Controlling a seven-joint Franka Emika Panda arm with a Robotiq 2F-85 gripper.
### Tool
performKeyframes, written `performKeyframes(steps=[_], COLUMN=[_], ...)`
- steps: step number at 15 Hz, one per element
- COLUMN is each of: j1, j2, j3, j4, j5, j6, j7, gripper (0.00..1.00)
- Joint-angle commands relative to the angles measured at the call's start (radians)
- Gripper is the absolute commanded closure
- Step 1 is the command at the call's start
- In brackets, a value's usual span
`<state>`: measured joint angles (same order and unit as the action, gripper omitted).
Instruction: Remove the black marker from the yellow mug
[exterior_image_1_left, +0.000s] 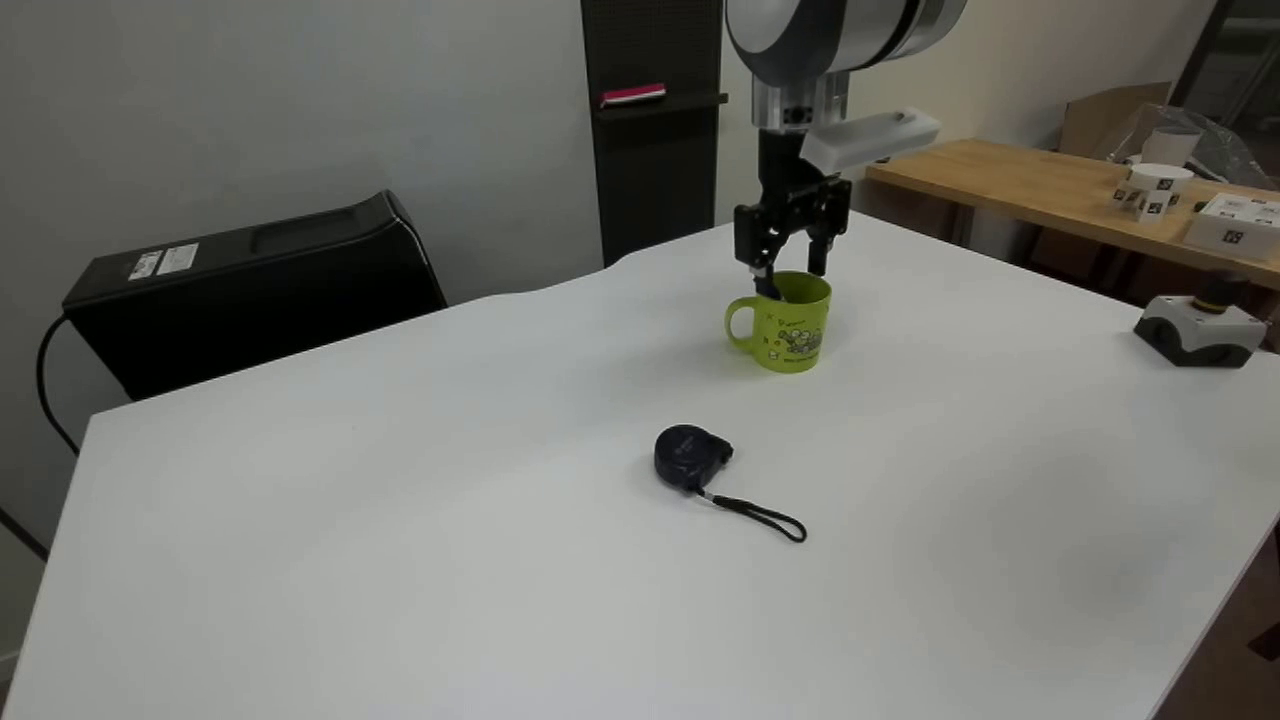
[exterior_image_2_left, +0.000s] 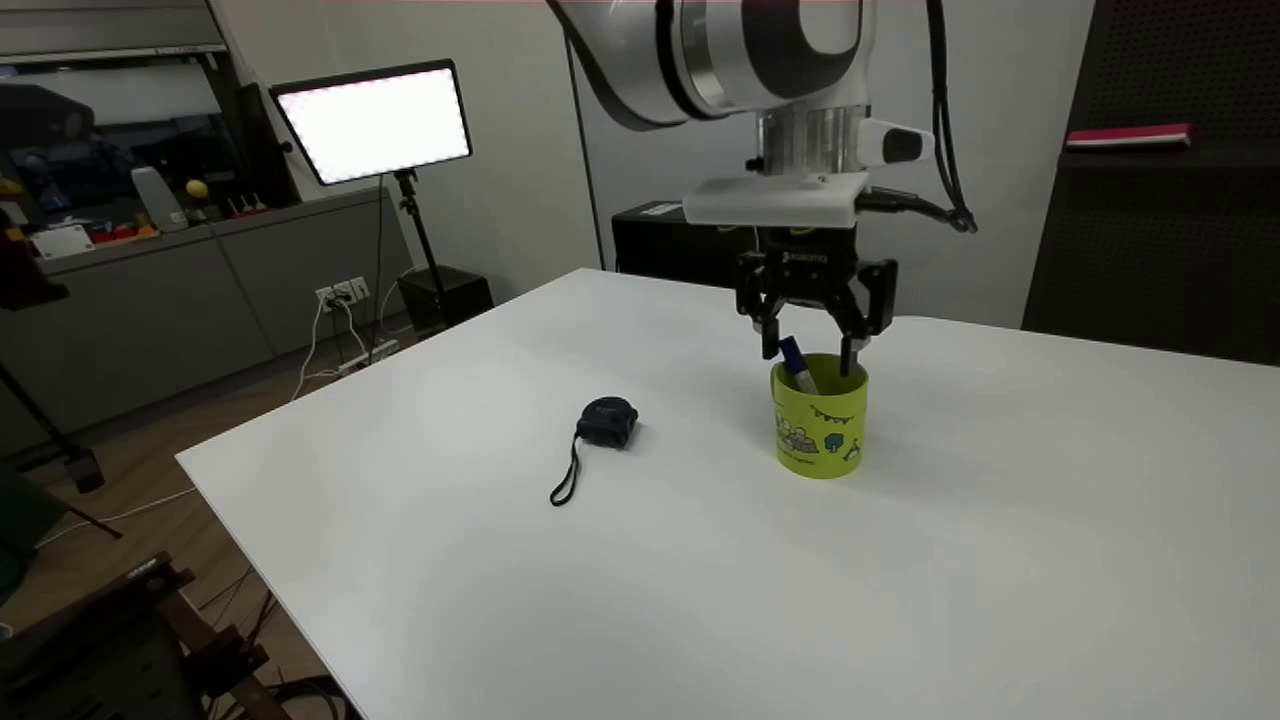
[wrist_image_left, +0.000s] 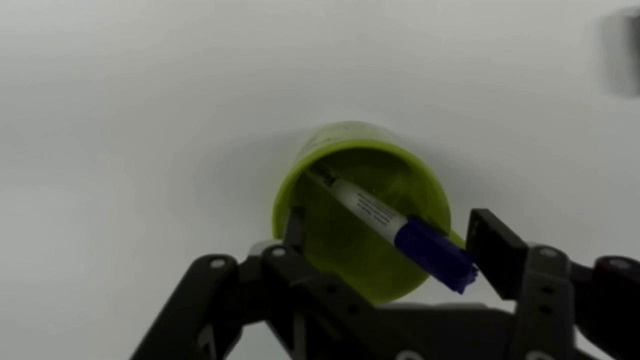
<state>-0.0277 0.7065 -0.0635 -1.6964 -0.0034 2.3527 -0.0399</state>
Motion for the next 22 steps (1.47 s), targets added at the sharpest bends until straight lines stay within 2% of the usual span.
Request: performKeyframes(steps=[1, 8, 10, 13, 14, 15, 16, 22], j1=[0.008, 0.022, 0.023, 0.023, 0.024, 0.024, 0.023, 0.018], j2=[0.016, 0.010, 0.010, 0.011, 0.011, 0.011, 0.010, 0.012], j3=[-0.011, -0.014, -0.013, -0.014, -0.014, -0.015, -0.016, -0.019], j4=[0.032, 0.023, 0.023, 0.026, 0.028, 0.029, 0.031, 0.039], j5=[-0.030, -0.061, -0.062, -0.062, -0.062, -0.062, -0.062, -0.061], j6=[-0.010, -0.010, -0.011, -0.014, -0.017, -0.018, -0.018, -0.026], j7=[0.039, 0.050, 0.050, 0.050, 0.049, 0.050, 0.049, 0.044], gripper=[0.47, 0.95, 1.00, 1.00, 0.99, 0.74, 0.74, 0.36])
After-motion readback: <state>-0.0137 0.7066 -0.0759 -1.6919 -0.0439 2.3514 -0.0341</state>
